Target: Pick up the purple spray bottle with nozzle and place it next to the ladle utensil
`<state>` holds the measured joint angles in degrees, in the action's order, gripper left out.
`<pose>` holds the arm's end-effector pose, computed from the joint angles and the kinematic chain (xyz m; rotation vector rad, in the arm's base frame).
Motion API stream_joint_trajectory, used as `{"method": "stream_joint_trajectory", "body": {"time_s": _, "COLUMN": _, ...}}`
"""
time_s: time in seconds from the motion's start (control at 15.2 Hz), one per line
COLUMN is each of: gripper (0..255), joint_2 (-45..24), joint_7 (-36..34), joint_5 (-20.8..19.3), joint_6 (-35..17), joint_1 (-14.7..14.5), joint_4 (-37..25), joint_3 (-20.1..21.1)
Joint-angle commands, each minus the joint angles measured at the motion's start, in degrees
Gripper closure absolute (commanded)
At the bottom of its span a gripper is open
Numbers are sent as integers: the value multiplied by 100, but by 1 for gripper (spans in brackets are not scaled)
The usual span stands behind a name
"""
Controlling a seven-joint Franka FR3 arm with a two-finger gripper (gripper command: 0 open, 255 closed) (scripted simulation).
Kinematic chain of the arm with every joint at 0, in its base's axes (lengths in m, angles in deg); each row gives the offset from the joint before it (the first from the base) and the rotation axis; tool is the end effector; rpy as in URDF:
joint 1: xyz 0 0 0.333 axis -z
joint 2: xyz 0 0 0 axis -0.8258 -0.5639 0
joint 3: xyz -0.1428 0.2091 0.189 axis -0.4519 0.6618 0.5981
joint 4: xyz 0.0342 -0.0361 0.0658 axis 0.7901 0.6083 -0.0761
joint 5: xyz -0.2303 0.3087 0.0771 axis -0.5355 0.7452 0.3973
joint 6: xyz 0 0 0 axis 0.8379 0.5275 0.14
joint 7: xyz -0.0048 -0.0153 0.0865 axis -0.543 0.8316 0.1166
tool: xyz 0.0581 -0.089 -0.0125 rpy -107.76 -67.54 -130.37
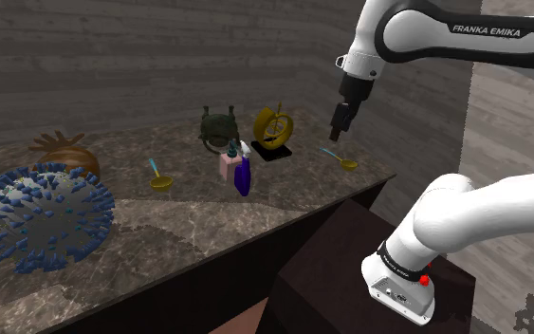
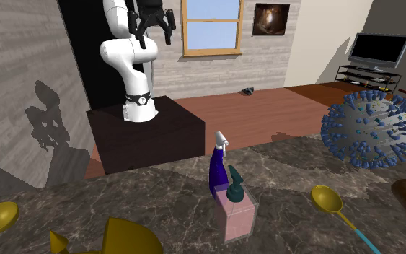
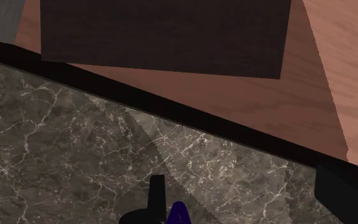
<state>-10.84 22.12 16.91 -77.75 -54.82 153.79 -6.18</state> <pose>0.3211 -0.0037 0.5385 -3.0628 -0.1868 0.0801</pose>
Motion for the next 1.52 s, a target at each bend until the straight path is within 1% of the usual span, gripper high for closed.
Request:
{"method": "stream_joint_trajectory", "body": {"time_s": 0.0, "gripper": 0, "joint_2": 0, "joint_7": 0, "joint_5": 0, "joint_6": 0, "joint_1": 0, "joint_4": 0, "joint_3": 0}}
{"method": "stream_joint_trajectory", "body": {"time_s": 0.33, "gripper": 0, "joint_2": -913, "joint_7": -422, "joint_5": 103, "joint_6": -970, "joint_1": 7, "joint_4": -62, "joint_3": 257}}
{"method": "stream_joint_trajectory", "body": {"time_s": 0.73, "gripper": 0, "joint_2": -2156, "joint_7": -941, "joint_5": 97, "joint_6": -1986, "joint_1": 53, "joint_4": -426, "joint_3": 522}}
{"method": "stream_joint_trajectory", "body": {"time_s": 1.12, "gripper": 0, "joint_2": -3471, "joint_7": -1508, "joint_5": -85, "joint_6": -2764, "joint_1": 104, "joint_4": -1082, "joint_3": 702}}
{"method": "stream_joint_trajectory", "body": {"time_s": 1.45, "gripper": 0, "joint_2": -4579, "joint_7": -2006, "joint_5": -347, "joint_6": -3198, "joint_1": 106, "joint_4": -1840, "joint_3": 753}}
